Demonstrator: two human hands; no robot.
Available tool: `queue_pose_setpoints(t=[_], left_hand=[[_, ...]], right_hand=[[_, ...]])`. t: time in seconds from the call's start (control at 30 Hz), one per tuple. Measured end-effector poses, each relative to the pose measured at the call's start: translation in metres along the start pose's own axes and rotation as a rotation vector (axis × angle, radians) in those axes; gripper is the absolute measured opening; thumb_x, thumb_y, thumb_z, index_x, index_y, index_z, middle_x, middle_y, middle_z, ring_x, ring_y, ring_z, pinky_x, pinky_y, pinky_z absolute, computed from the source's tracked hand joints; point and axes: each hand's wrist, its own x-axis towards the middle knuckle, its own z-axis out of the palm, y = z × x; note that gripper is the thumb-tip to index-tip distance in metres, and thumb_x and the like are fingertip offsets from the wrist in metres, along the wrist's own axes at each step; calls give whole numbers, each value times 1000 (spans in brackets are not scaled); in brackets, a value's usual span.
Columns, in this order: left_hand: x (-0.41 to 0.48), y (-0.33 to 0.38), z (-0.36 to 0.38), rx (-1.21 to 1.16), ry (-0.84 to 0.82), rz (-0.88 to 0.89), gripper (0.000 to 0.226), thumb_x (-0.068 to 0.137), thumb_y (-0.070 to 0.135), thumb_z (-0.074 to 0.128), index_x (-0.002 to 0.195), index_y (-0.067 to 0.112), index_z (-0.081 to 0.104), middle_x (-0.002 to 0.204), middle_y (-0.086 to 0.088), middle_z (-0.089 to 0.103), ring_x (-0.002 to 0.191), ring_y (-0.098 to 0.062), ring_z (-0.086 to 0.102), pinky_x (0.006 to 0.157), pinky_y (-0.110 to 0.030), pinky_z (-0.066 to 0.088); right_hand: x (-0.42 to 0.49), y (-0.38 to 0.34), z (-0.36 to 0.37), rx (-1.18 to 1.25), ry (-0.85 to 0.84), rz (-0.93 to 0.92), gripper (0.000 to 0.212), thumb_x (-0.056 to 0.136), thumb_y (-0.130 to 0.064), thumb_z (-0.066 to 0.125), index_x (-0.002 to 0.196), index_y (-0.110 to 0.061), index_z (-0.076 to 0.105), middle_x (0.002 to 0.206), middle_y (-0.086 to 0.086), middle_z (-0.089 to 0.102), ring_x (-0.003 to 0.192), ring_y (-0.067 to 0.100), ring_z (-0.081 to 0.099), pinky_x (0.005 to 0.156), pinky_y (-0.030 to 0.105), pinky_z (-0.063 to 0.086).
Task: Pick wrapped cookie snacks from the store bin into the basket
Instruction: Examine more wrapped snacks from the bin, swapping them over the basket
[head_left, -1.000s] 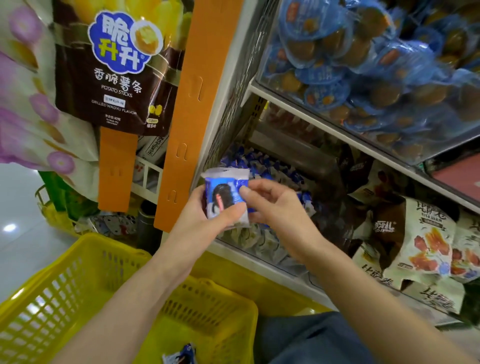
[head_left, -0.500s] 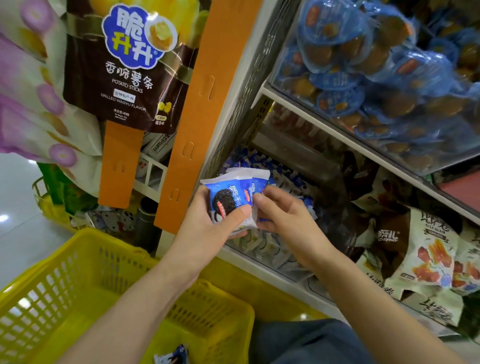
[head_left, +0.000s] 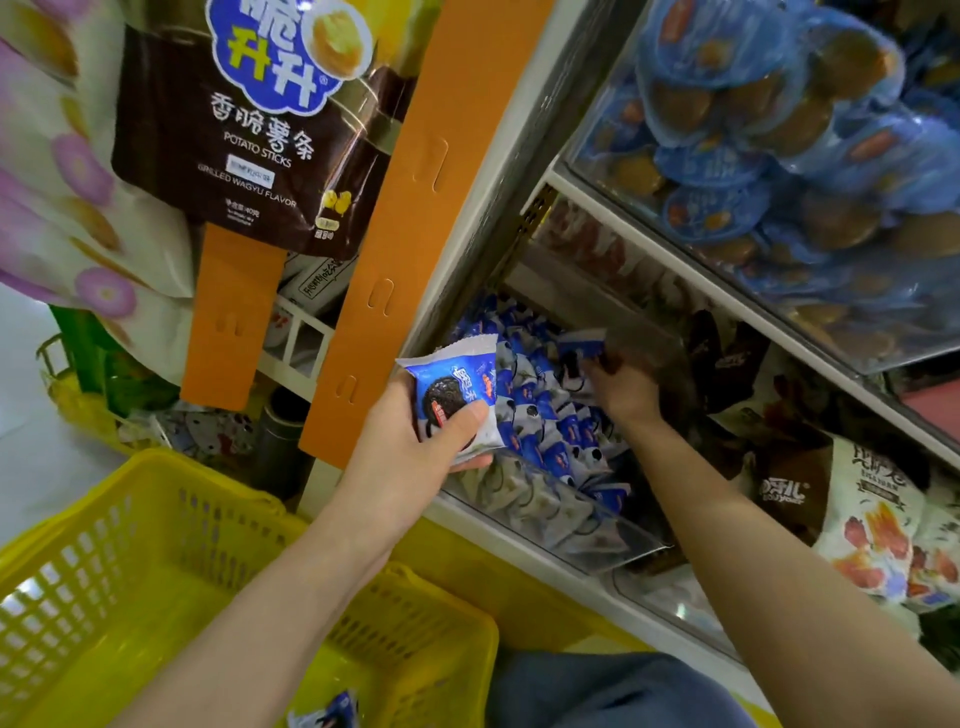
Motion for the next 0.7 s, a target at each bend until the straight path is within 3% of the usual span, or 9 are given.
queue_pose_setpoints(t=[0.07,0.17,0.23,0.33,0.47,0.57,0.7], left_hand=[[1,0,0,-9,-2,1,27,83,16,65,97,35,52,99,3,68,79,-9,71,61,-22,56],[3,2,-1,-23,-10,2,27,83,15,65,101,32,53,101,2,68,80,-9,70,61,-21,56],[3,3,-1,-21,-11,5,29,83,16,65,105,29,53,103,1,68,81,-9,70,61,-20,55],[2,4,-1,-2,-15,5,34,83,16,65,112,26,51,107,0,66,83,-9,70,62,-21,56],[1,7,0,57,-7,1,40,83,19,66,120,24,49,113,1,64,90,-12,69,72,-30,59],[0,6,-1,98,-23,-31,45,83,22,65,124,24,48,115,2,63,96,-12,67,81,-37,57],[-2,2,4,31,-54,-113,27,89,22,58,115,29,51,107,0,67,88,-15,70,74,-32,59]], right_hand=[[3,4,4,-133,-71,21,23,92,-27,56,92,-5,63,83,9,59,82,23,56,69,26,37],[7,8,4,-223,-155,43,31,90,-26,61,62,-13,53,59,1,47,58,15,46,58,25,33],[10,8,5,-225,-210,70,21,89,-27,61,78,-10,63,69,3,56,63,13,49,68,27,38],[14,4,13,-142,-214,115,33,91,-29,57,110,-3,62,106,15,64,97,25,59,82,30,41],[17,1,25,-94,-194,98,36,93,-26,54,116,0,60,117,21,61,113,33,55,96,36,41],[19,1,23,-133,-202,113,37,96,-29,48,121,-4,57,121,20,59,109,29,55,90,33,41],[-3,-20,11,-81,-90,-66,31,99,-28,39,112,-7,59,97,12,63,78,16,53,73,29,39]])
